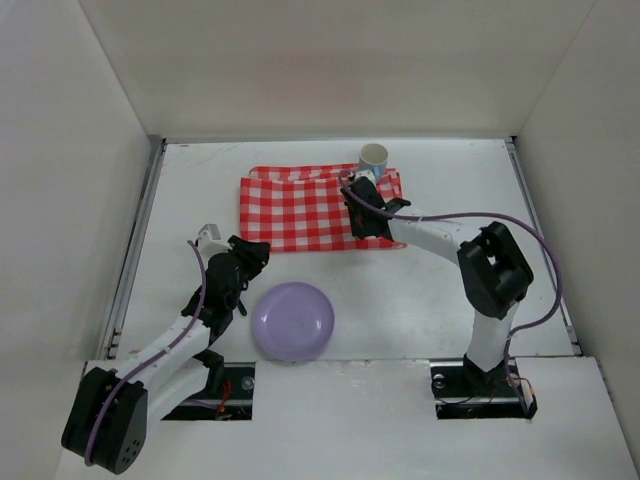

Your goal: Set the dinner table for one person

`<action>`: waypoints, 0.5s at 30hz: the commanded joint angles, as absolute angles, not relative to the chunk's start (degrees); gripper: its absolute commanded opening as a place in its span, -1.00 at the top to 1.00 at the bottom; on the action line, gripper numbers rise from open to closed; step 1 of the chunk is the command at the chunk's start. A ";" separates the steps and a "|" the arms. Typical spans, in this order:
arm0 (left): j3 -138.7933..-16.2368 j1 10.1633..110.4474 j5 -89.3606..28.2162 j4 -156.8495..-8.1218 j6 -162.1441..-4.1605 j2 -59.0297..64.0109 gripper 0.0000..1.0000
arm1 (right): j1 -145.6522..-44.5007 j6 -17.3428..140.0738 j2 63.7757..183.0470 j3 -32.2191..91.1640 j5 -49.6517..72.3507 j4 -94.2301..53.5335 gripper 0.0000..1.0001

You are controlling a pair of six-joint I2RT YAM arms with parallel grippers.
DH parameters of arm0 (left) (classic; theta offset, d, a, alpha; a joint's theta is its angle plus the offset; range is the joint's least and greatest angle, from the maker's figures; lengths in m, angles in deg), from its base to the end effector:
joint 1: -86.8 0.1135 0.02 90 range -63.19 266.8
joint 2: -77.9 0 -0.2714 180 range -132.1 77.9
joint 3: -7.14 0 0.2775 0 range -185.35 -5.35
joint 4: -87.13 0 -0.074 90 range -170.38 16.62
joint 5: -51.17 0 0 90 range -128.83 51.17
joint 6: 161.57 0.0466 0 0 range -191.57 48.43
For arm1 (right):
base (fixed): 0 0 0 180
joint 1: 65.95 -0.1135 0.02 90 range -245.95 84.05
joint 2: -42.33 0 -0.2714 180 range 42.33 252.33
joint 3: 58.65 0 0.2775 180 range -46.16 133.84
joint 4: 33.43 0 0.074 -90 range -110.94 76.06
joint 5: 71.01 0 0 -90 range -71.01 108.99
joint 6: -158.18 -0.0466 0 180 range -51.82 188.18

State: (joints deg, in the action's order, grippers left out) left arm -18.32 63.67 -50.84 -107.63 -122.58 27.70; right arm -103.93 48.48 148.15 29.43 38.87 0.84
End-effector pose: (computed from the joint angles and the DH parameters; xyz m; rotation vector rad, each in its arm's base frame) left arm 0.2025 -0.0760 0.1852 -0.5868 1.7055 -0.7583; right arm 0.3493 0.2526 0.1972 -0.2384 2.3940 0.0301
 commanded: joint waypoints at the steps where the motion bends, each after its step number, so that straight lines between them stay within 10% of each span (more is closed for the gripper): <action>1: -17.83 64.00 -50.26 -110.53 -122.90 27.45 0.28 | -103.08 49.99 150.52 33.72 37.80 -0.29 0.99; 15: -17.91 63.91 -49.73 -111.41 -123.08 25.87 0.28 | -100.89 46.56 155.18 36.37 38.94 1.20 0.98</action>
